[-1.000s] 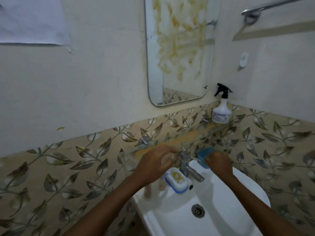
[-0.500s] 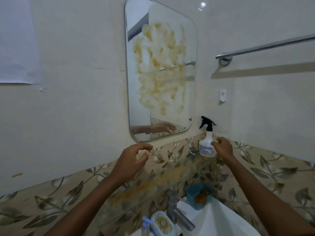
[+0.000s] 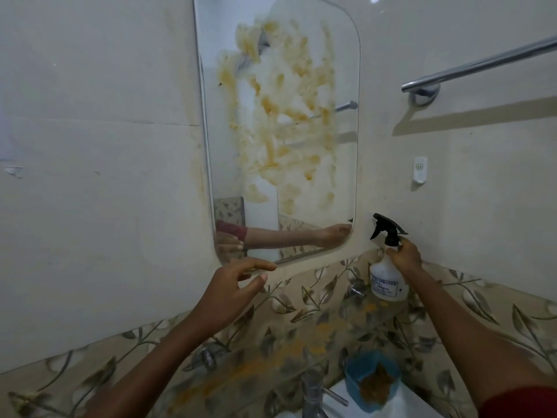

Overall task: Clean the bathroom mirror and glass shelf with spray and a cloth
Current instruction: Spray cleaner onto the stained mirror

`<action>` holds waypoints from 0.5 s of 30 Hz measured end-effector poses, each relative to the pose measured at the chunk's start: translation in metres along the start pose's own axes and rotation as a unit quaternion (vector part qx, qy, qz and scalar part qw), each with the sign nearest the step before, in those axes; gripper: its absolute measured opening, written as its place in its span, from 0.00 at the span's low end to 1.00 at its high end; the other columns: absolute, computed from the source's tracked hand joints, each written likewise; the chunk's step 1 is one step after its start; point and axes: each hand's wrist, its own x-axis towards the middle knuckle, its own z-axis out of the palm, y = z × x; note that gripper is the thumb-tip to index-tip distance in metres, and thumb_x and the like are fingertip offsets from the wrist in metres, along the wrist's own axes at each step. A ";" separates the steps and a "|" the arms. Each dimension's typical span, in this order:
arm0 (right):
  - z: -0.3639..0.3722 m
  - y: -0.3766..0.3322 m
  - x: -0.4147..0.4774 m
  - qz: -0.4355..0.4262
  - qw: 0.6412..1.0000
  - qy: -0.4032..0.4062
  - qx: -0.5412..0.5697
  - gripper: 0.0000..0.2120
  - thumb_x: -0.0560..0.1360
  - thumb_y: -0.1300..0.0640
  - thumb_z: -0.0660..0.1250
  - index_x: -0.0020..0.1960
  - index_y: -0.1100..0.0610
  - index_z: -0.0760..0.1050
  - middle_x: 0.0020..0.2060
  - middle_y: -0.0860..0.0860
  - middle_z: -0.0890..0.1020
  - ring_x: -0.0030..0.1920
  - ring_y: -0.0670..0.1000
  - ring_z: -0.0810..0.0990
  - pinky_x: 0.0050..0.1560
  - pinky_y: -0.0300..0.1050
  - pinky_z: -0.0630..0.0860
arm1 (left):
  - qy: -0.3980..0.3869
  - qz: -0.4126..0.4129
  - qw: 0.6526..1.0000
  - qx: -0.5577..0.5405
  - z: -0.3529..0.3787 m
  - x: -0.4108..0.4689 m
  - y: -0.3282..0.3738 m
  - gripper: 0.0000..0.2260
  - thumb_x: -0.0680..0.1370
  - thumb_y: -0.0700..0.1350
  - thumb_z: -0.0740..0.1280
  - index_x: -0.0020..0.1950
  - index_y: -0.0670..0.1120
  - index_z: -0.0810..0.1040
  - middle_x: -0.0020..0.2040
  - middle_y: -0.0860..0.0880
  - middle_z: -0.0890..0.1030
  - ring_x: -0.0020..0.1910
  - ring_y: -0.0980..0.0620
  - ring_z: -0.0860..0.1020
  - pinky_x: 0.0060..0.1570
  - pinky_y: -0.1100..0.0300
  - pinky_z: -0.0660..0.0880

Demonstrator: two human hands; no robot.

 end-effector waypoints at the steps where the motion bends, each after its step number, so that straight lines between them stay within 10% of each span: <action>1: -0.001 0.001 0.001 -0.007 1.000 0.003 0.004 0.18 0.75 0.65 0.62 0.65 0.65 0.70 0.60 0.65 0.76 0.59 0.65 0.74 0.56 0.51 0.70 | 0.006 -0.002 1.000 -0.008 0.000 0.000 -0.001 0.09 0.74 0.48 0.64 0.51 0.54 0.82 0.50 0.62 0.82 0.53 0.65 0.77 0.52 0.72 0.72; 15: -0.049 -0.151 -0.115 -0.209 0.971 0.008 0.117 0.15 0.70 0.58 0.73 0.55 0.57 0.75 0.48 0.52 0.79 0.46 0.55 0.77 0.46 0.50 0.75 | -0.079 -0.018 0.996 -0.036 0.021 0.031 0.041 0.26 0.75 0.42 0.69 0.70 0.53 0.65 0.68 0.55 0.70 0.65 0.58 0.70 0.60 0.64 0.69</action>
